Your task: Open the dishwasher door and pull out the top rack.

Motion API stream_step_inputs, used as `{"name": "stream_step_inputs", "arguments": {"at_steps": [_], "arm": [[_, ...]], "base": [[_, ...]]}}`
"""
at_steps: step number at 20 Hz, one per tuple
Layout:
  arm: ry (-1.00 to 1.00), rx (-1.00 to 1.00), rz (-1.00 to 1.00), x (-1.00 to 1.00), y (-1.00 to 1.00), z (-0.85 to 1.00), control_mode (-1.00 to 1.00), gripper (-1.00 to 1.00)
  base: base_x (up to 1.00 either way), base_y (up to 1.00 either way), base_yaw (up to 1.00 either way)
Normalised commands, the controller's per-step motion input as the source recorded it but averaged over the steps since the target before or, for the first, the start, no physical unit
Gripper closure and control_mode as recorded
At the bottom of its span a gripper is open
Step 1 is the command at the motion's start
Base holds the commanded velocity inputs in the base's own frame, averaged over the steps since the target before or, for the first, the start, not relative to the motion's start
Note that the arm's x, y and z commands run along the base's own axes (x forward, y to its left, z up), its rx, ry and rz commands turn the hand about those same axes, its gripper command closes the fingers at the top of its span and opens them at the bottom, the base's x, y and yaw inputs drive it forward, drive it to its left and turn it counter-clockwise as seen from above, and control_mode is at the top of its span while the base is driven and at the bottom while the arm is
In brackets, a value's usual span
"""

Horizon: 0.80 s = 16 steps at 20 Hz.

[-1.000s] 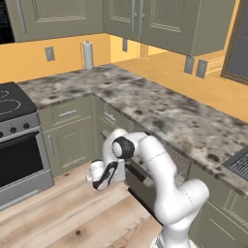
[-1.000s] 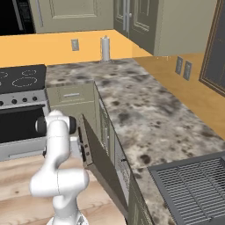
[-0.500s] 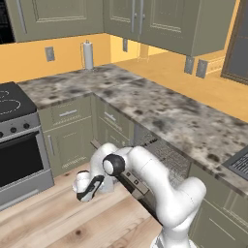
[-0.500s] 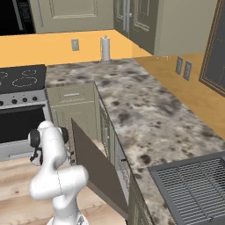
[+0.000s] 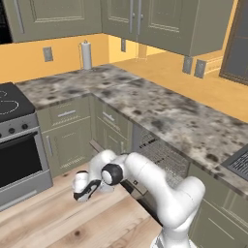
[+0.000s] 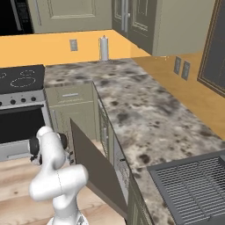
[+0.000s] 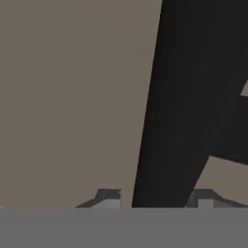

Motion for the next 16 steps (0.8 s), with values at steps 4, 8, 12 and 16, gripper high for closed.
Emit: {"name": "stream_step_inputs", "arguments": {"at_steps": [4, 8, 12, 16], "arm": [[0.00, 0.00, -0.02, -0.38, 0.69, -0.18, -1.00, -1.00], [-0.09, 0.00, 0.01, -0.58, 0.62, 0.23, -1.00, -1.00], [-0.17, 0.00, 0.09, -0.92, 0.34, 0.71, -1.00, -1.00], [-0.20, 0.00, 0.17, -0.90, 0.04, 0.96, -1.00, -1.00]], "base": [[0.00, 0.00, 0.00], [0.00, 0.00, 0.00], [0.00, 0.00, 0.00], [0.00, 0.00, 0.00]]}}
